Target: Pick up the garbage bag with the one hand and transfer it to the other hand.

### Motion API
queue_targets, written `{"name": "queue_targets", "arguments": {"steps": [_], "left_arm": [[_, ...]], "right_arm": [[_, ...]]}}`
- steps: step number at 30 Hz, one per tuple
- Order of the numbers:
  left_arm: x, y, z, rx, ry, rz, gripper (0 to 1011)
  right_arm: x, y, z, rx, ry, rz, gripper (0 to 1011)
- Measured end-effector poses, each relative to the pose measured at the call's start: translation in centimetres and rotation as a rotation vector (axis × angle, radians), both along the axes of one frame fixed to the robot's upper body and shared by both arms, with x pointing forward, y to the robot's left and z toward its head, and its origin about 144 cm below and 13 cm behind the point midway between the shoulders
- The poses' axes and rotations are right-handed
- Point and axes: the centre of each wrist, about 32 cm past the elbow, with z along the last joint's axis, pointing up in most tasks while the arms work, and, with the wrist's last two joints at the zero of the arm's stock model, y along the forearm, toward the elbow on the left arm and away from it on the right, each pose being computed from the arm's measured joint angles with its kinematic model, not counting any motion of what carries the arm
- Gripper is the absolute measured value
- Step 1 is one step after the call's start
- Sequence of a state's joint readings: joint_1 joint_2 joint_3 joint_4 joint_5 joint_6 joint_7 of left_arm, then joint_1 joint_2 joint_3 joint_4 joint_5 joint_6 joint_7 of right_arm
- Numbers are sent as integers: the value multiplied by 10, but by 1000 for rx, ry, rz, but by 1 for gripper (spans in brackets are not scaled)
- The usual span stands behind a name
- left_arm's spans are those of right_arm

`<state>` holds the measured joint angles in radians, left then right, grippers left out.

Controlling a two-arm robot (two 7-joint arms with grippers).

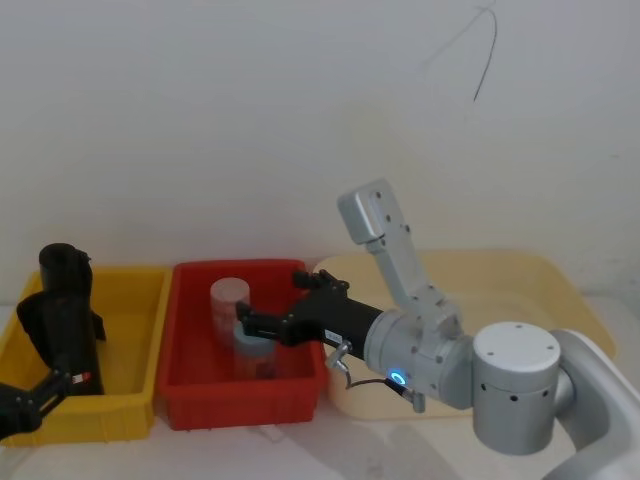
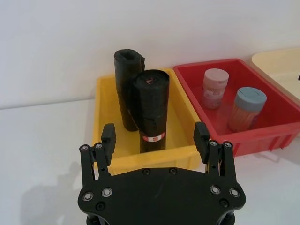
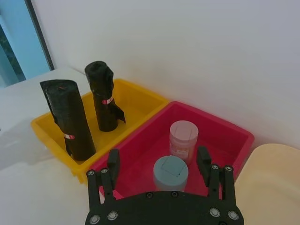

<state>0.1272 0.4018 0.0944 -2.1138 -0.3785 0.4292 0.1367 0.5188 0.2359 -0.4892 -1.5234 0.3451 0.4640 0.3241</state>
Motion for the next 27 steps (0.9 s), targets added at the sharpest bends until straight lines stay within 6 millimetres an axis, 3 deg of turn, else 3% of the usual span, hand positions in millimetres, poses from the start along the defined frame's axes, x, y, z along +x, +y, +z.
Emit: {"name": "queue_targets", "arguments": {"steps": [27], "left_arm": [[61,14,1,-39,-14,-85,1001]], "right_arm": [[15,10,-2,-46,45,9,1001]]}}
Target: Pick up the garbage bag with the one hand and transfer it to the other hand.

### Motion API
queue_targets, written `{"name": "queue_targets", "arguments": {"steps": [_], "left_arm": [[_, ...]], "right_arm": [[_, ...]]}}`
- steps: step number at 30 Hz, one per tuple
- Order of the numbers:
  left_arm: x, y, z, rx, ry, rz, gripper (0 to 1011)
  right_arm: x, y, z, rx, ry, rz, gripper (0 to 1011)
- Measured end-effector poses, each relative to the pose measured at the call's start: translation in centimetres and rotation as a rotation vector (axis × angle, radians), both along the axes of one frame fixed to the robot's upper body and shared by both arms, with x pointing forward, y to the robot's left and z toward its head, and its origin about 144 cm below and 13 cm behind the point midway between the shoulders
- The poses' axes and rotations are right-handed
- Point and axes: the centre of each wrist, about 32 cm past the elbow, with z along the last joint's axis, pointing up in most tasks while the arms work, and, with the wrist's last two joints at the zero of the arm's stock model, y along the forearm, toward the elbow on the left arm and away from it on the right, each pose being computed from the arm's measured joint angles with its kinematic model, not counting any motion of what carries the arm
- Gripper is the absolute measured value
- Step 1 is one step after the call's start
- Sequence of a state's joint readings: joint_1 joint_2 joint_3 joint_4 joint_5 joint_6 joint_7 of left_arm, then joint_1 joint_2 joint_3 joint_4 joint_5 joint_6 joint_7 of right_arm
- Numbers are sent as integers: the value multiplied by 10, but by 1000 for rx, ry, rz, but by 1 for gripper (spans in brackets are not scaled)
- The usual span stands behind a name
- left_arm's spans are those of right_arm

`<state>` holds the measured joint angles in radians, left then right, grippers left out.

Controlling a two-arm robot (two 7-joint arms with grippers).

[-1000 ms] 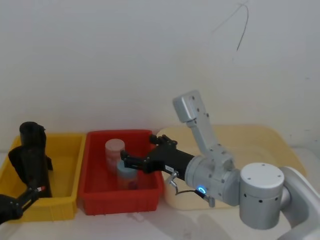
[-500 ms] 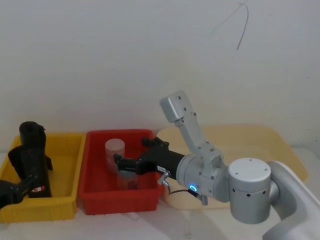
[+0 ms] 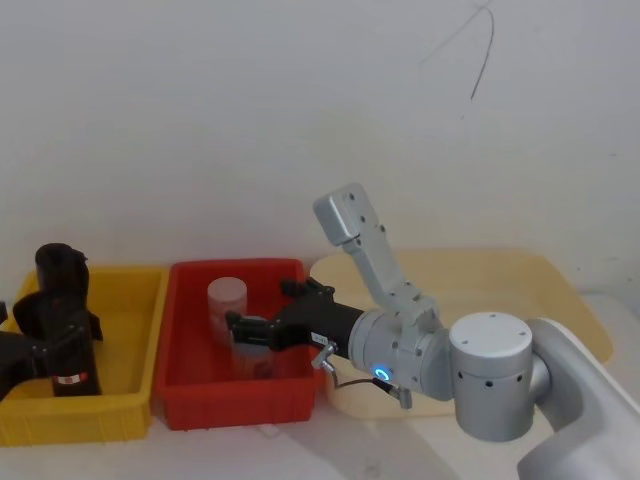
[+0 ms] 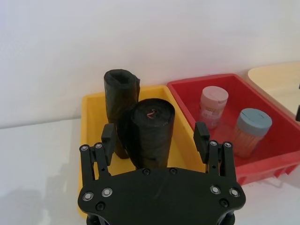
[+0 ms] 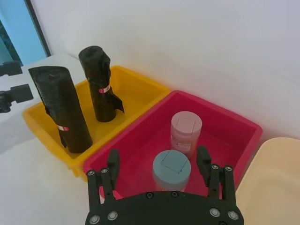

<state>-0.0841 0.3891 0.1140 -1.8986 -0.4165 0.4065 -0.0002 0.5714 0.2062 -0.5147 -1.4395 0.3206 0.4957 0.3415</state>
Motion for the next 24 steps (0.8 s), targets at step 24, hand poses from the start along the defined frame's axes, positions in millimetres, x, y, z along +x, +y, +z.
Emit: {"name": "queue_targets", "arguments": {"steps": [24], "left_arm": [[25,2,-11,-19,22,29,1001]], "right_arm": [[11,-8,-5,22,21,-40,1001]]}}
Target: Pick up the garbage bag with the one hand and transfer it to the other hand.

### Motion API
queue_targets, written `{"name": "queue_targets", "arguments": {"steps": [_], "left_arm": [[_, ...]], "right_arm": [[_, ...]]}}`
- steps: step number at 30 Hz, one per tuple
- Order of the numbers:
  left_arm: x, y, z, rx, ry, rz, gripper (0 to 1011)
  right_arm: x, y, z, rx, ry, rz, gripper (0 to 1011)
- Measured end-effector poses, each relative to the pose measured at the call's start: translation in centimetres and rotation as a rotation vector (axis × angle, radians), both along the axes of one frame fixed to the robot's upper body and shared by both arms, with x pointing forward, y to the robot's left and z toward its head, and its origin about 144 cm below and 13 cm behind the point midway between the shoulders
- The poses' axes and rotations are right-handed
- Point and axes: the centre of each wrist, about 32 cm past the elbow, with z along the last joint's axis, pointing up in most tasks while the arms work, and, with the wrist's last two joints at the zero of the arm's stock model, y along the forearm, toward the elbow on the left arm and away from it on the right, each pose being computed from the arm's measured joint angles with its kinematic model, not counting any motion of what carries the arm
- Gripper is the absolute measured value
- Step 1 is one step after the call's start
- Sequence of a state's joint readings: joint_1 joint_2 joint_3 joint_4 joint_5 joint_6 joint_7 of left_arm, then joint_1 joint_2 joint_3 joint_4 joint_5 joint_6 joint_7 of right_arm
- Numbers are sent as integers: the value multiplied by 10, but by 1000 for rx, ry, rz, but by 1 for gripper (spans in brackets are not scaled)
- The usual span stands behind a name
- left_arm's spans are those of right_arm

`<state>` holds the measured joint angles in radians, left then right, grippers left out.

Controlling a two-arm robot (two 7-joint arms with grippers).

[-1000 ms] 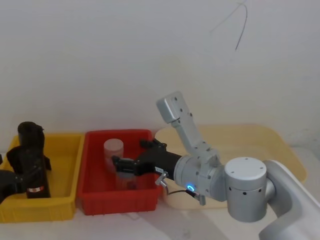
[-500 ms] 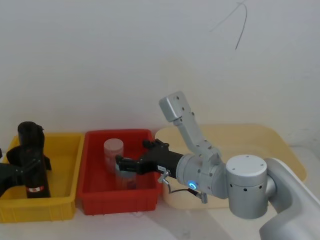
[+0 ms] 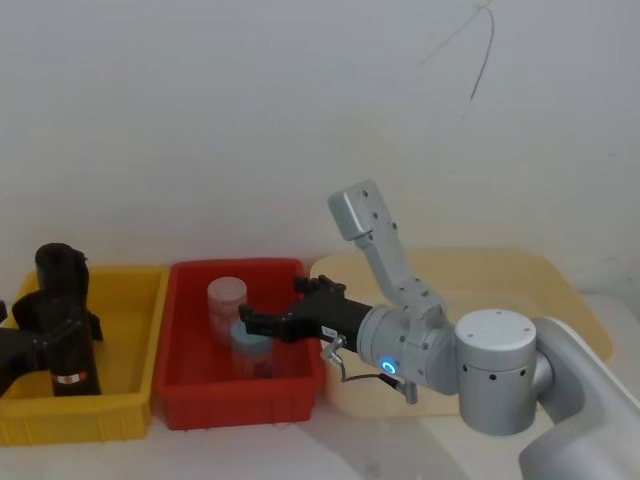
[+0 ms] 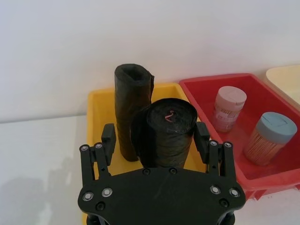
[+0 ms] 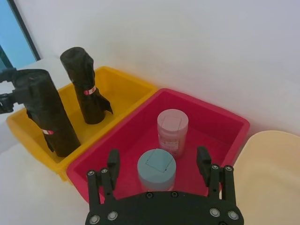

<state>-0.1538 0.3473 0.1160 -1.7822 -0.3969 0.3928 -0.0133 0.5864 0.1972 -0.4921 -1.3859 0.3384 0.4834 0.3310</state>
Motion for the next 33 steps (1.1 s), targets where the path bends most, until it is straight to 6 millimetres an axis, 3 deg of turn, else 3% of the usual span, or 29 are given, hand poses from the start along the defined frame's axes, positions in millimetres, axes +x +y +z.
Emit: {"name": "queue_targets", "arguments": {"steps": [33], "left_arm": [[35,1,-24,2,-21,-126,1001]], "right_arm": [[6,4,-7,-27,50,15,1001]]}}
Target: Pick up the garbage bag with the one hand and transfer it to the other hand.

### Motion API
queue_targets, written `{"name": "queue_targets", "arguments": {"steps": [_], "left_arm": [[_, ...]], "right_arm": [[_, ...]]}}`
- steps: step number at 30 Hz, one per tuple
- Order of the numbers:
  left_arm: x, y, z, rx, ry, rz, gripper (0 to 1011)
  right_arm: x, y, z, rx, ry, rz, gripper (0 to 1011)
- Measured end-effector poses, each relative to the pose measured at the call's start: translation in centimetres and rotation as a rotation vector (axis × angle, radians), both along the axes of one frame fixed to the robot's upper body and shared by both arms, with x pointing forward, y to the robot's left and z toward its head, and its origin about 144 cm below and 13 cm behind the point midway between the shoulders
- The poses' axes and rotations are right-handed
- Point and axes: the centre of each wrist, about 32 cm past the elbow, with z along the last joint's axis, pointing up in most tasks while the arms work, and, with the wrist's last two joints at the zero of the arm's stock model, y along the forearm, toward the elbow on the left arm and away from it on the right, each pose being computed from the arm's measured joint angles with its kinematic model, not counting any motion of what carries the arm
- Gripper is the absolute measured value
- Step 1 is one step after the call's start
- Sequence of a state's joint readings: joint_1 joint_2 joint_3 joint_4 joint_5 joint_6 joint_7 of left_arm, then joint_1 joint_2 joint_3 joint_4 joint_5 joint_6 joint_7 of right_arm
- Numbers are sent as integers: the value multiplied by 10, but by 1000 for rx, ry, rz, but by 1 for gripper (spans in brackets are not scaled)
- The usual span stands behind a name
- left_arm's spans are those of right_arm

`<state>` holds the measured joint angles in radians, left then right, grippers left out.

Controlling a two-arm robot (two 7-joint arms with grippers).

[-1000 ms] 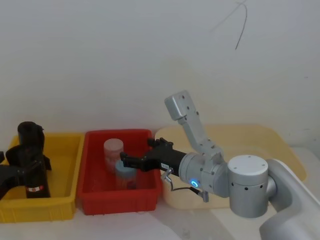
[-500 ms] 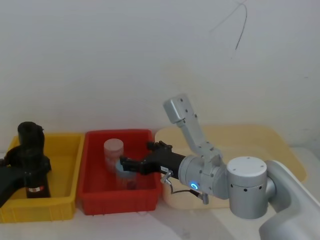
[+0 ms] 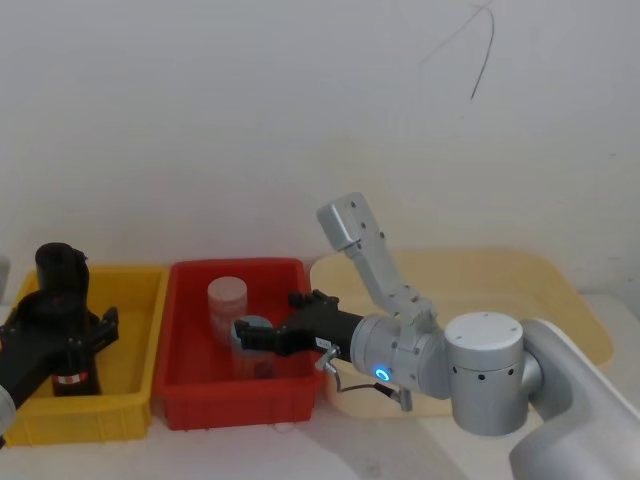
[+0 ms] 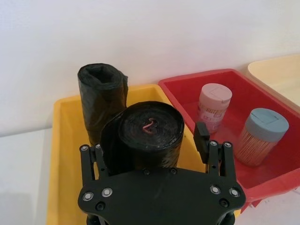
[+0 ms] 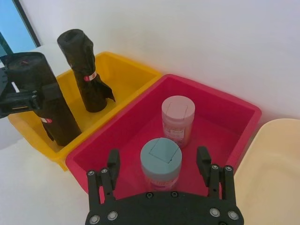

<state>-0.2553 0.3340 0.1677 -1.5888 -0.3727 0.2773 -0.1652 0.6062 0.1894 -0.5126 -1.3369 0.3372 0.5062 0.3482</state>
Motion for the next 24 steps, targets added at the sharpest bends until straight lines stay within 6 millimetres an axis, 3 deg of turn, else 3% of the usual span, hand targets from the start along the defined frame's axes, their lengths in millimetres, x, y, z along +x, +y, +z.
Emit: {"name": "queue_targets", "arguments": {"steps": [24], "left_arm": [[7,-2,-2,15,-18,-30,1001]], "right_arm": [[18,20,-13,-25,52,-18,1001]]}}
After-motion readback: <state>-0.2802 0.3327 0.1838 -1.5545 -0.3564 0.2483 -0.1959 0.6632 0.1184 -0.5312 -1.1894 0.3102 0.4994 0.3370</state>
